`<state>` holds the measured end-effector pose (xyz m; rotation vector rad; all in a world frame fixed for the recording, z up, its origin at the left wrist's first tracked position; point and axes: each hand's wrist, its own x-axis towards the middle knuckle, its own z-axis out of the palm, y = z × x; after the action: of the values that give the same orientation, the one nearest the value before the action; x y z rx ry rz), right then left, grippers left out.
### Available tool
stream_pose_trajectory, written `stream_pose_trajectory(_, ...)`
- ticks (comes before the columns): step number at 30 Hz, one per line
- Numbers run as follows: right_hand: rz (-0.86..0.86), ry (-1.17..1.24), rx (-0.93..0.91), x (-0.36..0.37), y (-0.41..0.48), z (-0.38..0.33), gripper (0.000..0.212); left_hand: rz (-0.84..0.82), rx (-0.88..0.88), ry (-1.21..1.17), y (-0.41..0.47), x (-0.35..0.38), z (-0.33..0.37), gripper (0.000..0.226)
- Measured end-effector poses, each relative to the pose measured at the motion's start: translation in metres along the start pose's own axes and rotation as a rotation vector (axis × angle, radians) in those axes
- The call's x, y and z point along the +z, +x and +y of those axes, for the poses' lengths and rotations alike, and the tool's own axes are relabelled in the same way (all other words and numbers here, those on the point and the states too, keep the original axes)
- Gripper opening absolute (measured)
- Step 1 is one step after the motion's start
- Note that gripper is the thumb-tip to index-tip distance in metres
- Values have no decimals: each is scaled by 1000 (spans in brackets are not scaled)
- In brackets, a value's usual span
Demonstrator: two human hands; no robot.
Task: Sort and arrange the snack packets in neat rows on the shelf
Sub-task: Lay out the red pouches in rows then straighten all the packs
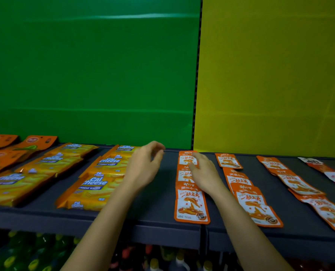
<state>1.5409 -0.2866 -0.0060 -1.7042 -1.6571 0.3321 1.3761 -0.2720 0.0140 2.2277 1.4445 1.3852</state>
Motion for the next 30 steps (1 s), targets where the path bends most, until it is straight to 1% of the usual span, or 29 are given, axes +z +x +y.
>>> stream_pose_trajectory(3,-44,6,-82,-8,-17,-24,48,57,-18,50,-9,-49,-20,19)
stream_pose_trajectory(7,-238,-38,-119,1,-30,-58,55,5,-147,27,-16,-94,-63,23)
stream_pose_trajectory(10,-379,-82,-109,22,-35,-81,59,-16,-241,-63,-25,-110,-90,28)
stream_pose_trajectory(12,-425,-72,-71,38,-39,-96,59,-41,-315,-159,-31,-115,-107,33)
stream_pose_trajectory(15,-389,1,11,61,-42,-113,58,-140,-395,-177,-37,-116,-128,43)
stream_pose_trajectory(17,-344,34,63,77,-44,-120,58,-209,-407,-166,-42,-116,-134,47)
stream_pose_trajectory(21,-221,126,133,99,-50,-128,57,-276,-430,-269,-43,-119,-139,58)
stream_pose_trajectory(23,-183,181,153,102,-52,-131,50,-306,-436,-271,-42,-119,-140,54)
stream_pose_trajectory(25,-158,218,172,101,-55,-136,43,-323,-428,-282,-43,-120,-139,45)
stream_pose_trajectory(30,-112,281,202,100,-61,-143,43,-351,-441,-333,-42,-122,-142,38)
